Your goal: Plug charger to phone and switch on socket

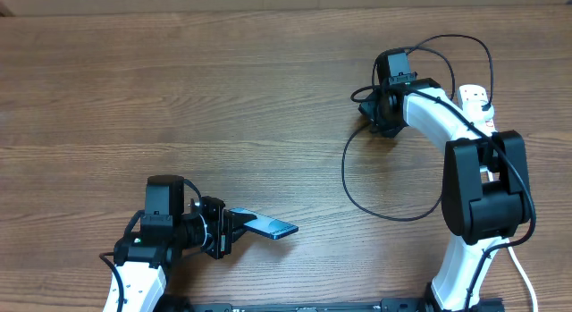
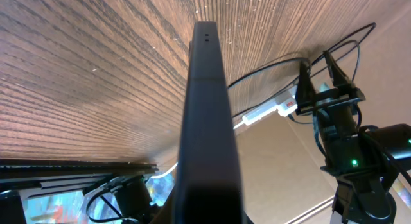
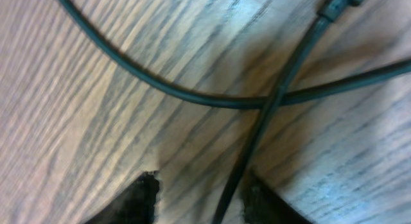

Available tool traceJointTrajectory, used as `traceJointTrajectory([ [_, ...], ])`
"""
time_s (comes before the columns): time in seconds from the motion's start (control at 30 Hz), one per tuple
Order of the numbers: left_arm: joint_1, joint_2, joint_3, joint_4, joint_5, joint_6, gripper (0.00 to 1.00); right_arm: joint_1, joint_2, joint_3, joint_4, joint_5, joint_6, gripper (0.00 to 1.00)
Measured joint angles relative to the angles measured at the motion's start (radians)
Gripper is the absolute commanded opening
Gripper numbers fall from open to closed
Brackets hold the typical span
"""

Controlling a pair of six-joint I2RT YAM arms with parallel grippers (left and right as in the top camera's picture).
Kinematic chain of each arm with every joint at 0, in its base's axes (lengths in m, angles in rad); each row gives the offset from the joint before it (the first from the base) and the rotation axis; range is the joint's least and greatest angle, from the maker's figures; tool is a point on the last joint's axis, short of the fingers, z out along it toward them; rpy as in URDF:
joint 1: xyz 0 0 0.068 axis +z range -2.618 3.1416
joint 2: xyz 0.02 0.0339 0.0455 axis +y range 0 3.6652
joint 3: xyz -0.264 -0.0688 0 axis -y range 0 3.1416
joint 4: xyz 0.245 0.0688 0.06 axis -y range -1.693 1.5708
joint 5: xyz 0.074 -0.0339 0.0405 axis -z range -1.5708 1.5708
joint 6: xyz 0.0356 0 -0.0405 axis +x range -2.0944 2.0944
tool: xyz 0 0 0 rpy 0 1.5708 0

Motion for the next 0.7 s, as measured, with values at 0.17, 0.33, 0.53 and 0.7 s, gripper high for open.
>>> traceJointTrajectory([
  [0.17,0.0,0.0,0.0,0.0,-0.006,-0.003,0.05,0.0,0.008,0.002,-0.005,0.005,0.002,0.04],
  [0.33,0.0,0.0,0.0,0.0,-0.016,-0.01,0.05,0.0,0.011,0.003,-0.025,-0.007,-0.066,0.04],
  [0.53,0.0,0.0,0.0,0.0,-0.028,-0.024,0.04,0.0,-0.022,0.008,-0.169,-0.009,-0.128,0.04],
  [0.7,0.0,0.0,0.0,0.011,-0.043,-0.034,0.04,0.006,-0.138,0.008,-0.292,-0.032,-0.204,0.04],
])
